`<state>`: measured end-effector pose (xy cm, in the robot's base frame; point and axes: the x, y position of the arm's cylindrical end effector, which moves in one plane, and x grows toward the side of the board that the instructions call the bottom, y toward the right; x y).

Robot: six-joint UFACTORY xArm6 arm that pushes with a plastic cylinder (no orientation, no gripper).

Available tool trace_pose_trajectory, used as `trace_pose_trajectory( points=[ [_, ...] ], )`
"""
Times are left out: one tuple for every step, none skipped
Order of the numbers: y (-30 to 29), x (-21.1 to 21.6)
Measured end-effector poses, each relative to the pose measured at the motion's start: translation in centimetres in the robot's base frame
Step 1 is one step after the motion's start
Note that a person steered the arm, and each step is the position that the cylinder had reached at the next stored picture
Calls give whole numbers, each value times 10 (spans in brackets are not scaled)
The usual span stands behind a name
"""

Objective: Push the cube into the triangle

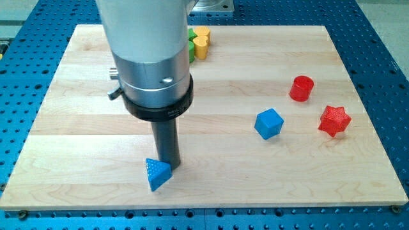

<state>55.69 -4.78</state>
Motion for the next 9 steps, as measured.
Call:
trace_pose_trajectory(
  points=[
    [65, 23],
    [133, 25],
    [161, 12],
    [171, 4],
    [178, 1],
    [184, 0],
    [190, 0],
    [191, 0],
    [191, 0]
  ],
)
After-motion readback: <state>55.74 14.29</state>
